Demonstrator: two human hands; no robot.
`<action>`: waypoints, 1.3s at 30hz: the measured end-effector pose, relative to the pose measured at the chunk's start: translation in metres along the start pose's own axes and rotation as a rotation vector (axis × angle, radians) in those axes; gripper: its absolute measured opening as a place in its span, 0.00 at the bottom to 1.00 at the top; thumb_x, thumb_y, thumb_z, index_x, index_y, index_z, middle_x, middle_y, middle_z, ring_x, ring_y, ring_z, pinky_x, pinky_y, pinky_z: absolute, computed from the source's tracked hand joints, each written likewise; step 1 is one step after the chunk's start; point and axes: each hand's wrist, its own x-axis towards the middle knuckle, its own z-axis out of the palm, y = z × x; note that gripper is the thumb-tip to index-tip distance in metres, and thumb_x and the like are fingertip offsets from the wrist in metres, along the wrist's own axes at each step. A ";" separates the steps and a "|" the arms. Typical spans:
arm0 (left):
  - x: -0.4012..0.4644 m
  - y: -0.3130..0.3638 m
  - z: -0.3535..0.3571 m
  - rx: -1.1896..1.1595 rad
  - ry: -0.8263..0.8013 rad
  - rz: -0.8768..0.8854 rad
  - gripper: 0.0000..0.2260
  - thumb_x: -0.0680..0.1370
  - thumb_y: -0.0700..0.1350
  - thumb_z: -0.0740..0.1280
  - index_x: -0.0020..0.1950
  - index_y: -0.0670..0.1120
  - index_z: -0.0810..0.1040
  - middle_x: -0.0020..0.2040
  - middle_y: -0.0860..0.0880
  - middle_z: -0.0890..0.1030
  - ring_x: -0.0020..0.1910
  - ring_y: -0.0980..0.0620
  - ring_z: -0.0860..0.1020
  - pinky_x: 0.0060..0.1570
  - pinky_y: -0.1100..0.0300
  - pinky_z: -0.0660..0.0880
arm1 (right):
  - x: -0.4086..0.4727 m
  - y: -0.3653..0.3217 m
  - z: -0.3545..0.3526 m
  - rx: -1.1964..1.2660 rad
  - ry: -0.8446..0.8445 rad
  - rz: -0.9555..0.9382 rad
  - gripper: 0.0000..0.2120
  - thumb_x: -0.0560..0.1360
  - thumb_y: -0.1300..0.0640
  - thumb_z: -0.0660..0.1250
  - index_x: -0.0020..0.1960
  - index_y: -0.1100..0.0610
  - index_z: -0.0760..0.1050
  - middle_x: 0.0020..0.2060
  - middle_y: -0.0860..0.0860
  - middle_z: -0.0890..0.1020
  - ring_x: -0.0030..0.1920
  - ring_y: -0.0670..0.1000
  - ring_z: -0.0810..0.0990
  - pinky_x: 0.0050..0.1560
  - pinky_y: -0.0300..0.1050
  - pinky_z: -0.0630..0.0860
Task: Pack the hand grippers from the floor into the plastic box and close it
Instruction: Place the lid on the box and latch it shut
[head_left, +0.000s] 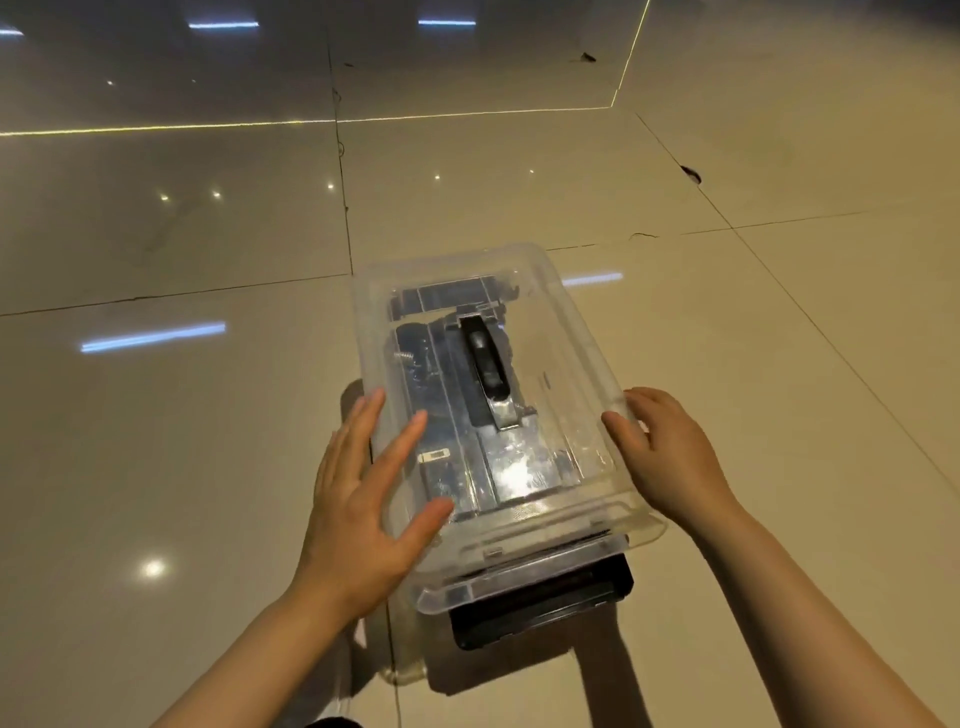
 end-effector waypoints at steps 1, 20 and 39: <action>0.000 0.000 -0.002 0.023 -0.041 0.039 0.29 0.74 0.69 0.52 0.73 0.63 0.53 0.77 0.54 0.51 0.76 0.52 0.47 0.70 0.40 0.50 | -0.006 0.004 -0.002 -0.030 -0.002 -0.017 0.20 0.78 0.48 0.59 0.64 0.59 0.74 0.63 0.52 0.74 0.63 0.53 0.71 0.59 0.44 0.66; 0.044 -0.007 0.015 0.370 -0.271 0.219 0.28 0.77 0.65 0.48 0.75 0.57 0.56 0.77 0.53 0.52 0.76 0.52 0.48 0.71 0.44 0.38 | -0.015 0.004 0.023 0.058 0.210 -0.005 0.25 0.75 0.48 0.53 0.70 0.54 0.68 0.65 0.51 0.73 0.65 0.52 0.68 0.63 0.39 0.59; 0.147 -0.047 0.008 0.565 -0.173 -0.115 0.40 0.68 0.73 0.44 0.76 0.54 0.50 0.71 0.47 0.63 0.66 0.45 0.66 0.56 0.49 0.70 | 0.108 0.045 -0.036 -0.213 0.068 -0.157 0.29 0.70 0.32 0.57 0.63 0.48 0.74 0.64 0.53 0.73 0.66 0.54 0.66 0.64 0.57 0.66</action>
